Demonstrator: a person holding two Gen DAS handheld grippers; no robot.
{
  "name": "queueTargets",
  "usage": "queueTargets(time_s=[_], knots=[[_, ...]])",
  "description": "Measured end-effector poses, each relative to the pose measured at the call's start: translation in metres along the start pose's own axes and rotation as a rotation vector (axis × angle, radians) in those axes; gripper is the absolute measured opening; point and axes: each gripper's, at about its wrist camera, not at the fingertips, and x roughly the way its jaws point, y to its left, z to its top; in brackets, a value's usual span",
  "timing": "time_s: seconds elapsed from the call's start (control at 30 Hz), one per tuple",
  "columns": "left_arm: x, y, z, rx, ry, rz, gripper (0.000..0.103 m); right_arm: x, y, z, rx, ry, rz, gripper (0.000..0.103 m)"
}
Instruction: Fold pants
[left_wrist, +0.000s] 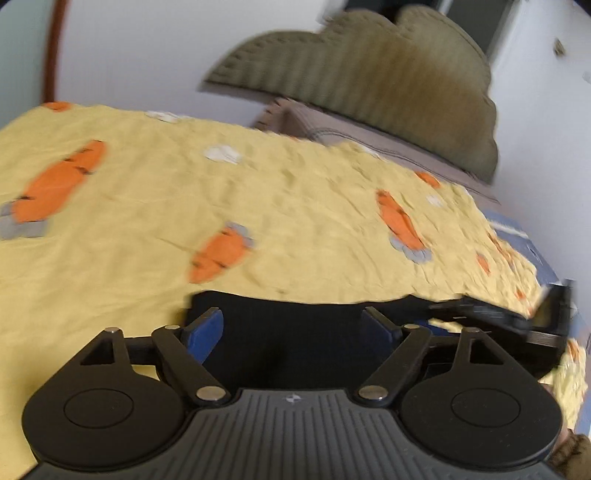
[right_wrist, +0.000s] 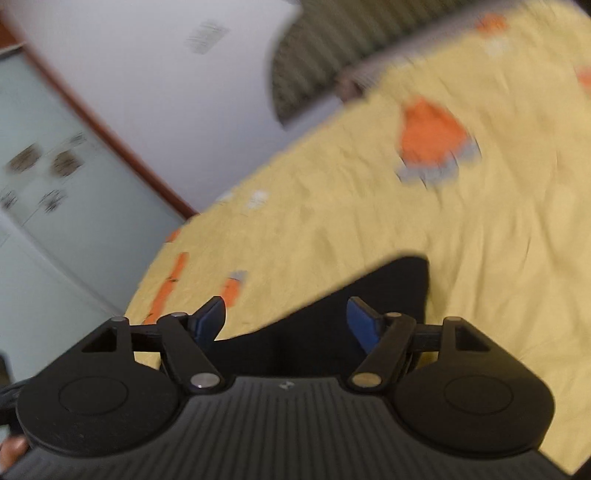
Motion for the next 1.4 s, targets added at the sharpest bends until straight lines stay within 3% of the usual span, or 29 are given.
queueTargets(time_s=[0.03,0.07,0.13,0.2,0.27,0.37,0.5,0.6,0.67,0.73,0.87,0.93,1.0,1.1,1.17,1.23,1.4], knots=[[0.014,-0.004,-0.001,-0.002,0.025,0.009,0.083,0.012,-0.013,-0.002,0.047,0.015,-0.033,0.070],[0.028,-0.006,-0.003,-0.004,0.053,0.021,0.083,0.021,-0.025,-0.004,0.077,0.027,-0.066,0.060],[0.056,-0.007,-0.008,0.029,0.103,0.069,0.083,0.019,-0.042,-0.006,0.129,0.001,-0.027,0.059],[0.066,-0.014,-0.017,0.121,0.081,0.135,0.083,0.006,-0.047,-0.006,0.192,-0.009,-0.031,0.061],[0.063,-0.027,-0.024,0.214,0.060,0.179,0.083,-0.015,-0.039,-0.008,0.147,-0.036,-0.062,0.066],[0.053,-0.035,-0.031,0.242,0.019,0.221,0.084,-0.046,-0.019,-0.020,0.030,-0.026,0.012,0.071],[0.032,-0.032,-0.047,0.171,-0.002,0.194,0.088,-0.052,0.000,-0.043,-0.097,0.053,0.069,0.080],[0.034,-0.037,-0.065,0.240,0.013,0.226,0.095,-0.031,-0.012,-0.055,-0.115,0.121,-0.012,0.071],[0.036,-0.045,-0.073,0.314,0.008,0.264,0.097,-0.032,-0.021,-0.056,-0.078,0.101,0.003,0.069],[0.029,-0.048,-0.076,0.315,-0.010,0.266,0.097,-0.039,-0.017,-0.056,-0.054,0.091,-0.028,0.070],[0.018,-0.042,-0.077,0.239,-0.022,0.219,0.097,-0.081,0.003,-0.067,-0.216,-0.034,-0.128,0.083],[0.016,-0.040,-0.077,0.213,-0.024,0.208,0.097,-0.089,-0.005,-0.070,-0.255,-0.014,-0.193,0.083],[0.016,-0.040,-0.078,0.202,-0.023,0.203,0.097,-0.091,-0.032,-0.073,-0.133,0.061,-0.096,0.082],[0.017,-0.042,-0.079,0.208,-0.017,0.212,0.097,-0.089,-0.071,-0.077,0.080,0.092,0.053,0.068],[0.016,-0.044,-0.079,0.208,-0.019,0.206,0.097,-0.085,-0.082,-0.082,0.153,0.110,0.084,0.033],[0.012,-0.044,-0.079,0.203,-0.028,0.192,0.097,-0.087,-0.083,-0.086,0.161,0.110,0.071,0.022],[0.026,-0.047,-0.083,0.263,0.018,0.226,0.099,-0.119,-0.059,-0.083,0.150,0.032,0.094,0.016]])
